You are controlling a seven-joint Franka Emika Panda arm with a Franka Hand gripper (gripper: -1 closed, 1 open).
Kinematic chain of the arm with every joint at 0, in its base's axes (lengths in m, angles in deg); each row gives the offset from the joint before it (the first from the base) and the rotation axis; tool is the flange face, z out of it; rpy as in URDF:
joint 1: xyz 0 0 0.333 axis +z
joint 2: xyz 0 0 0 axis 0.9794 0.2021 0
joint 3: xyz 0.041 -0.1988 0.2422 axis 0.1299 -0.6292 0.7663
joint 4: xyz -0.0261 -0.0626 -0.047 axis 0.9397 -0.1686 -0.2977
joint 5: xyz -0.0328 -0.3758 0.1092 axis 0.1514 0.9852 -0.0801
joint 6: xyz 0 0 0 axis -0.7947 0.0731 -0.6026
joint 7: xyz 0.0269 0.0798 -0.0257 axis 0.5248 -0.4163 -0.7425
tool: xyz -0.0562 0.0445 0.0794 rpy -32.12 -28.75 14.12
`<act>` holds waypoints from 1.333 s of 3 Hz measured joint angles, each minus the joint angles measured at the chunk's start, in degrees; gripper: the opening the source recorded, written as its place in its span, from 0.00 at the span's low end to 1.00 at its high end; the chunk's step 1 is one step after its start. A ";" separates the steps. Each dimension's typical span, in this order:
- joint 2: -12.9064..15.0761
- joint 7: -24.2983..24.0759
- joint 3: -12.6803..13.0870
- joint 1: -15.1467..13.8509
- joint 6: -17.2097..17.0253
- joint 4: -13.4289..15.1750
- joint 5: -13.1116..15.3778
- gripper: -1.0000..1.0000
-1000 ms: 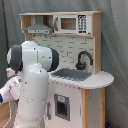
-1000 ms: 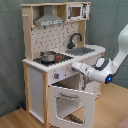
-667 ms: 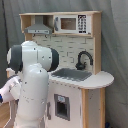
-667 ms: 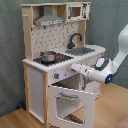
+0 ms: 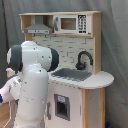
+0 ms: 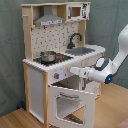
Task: Play with the kitchen
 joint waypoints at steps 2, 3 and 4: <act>-0.03 14.20 -0.03 0.03 0.08 0.01 0.28 0.00; -0.03 20.13 -0.06 0.05 0.11 0.03 0.48 0.00; -0.03 26.75 -0.11 0.10 0.14 0.06 0.70 0.00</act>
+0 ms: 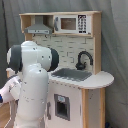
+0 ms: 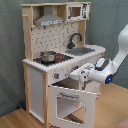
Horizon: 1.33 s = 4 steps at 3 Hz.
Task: Play with the kitchen
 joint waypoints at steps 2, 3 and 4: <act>0.00 12.32 -0.16 0.12 0.04 0.13 0.62 0.00; 0.04 6.34 -0.21 0.11 0.01 0.22 0.98 0.00; 0.04 3.66 -0.19 0.09 -0.58 0.16 0.98 0.00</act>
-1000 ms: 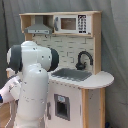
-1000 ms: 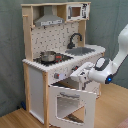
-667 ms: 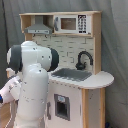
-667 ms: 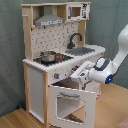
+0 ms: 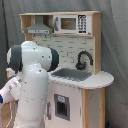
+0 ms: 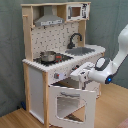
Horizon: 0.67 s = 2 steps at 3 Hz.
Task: Play with the kitchen
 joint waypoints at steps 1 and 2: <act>0.01 -0.32 0.00 0.00 -0.35 -0.02 0.00 1.00; 0.13 -2.49 0.33 0.01 -2.25 0.06 -0.04 1.00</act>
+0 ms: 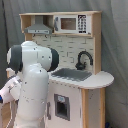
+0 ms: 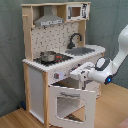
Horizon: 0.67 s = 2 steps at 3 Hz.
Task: Play with the kitchen
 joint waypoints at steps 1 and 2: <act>0.15 -6.05 0.21 0.00 -0.56 0.00 -0.21 1.00; 0.56 -12.23 0.21 0.00 -0.35 0.00 -0.33 1.00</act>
